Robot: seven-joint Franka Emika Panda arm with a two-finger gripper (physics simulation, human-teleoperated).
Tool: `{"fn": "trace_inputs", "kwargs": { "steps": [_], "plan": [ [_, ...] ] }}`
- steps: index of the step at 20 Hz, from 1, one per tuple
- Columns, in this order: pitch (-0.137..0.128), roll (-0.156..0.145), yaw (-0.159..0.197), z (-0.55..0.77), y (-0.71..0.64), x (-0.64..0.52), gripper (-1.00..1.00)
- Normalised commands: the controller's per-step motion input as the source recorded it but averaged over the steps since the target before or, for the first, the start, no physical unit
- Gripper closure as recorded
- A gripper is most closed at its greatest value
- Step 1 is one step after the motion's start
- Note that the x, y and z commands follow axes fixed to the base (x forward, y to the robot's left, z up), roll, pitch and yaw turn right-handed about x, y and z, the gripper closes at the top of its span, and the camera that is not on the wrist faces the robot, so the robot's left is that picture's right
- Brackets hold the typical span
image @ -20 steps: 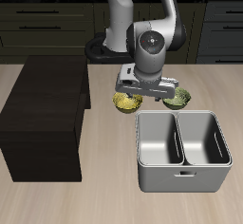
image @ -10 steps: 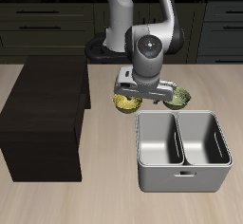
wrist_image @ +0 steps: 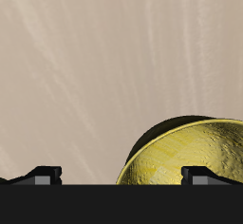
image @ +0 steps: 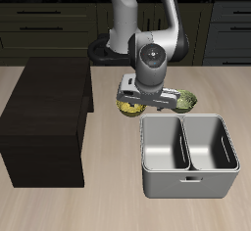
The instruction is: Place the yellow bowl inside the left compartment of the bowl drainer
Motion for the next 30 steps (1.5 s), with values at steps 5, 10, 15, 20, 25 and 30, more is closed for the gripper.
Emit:
{"fn": "trace_inputs", "kwargs": {
  "steps": [5,10,15,20,25,30],
  "plan": [
    [0.017,0.026,-0.021,-0.1,0.05,-0.03,-1.0],
    [0.0,0.061,-0.022,-0.1,0.08,-0.07,1.0],
    [-0.006,0.013,-0.013,0.02,0.01,-0.01,1.0],
    [-0.009,0.007,-0.005,0.04,0.0,0.0,1.0],
    [-0.031,0.015,0.005,0.18,0.02,-0.05,1.0],
    [-0.029,0.024,0.003,0.18,0.04,-0.09,1.0]
  ]
}}
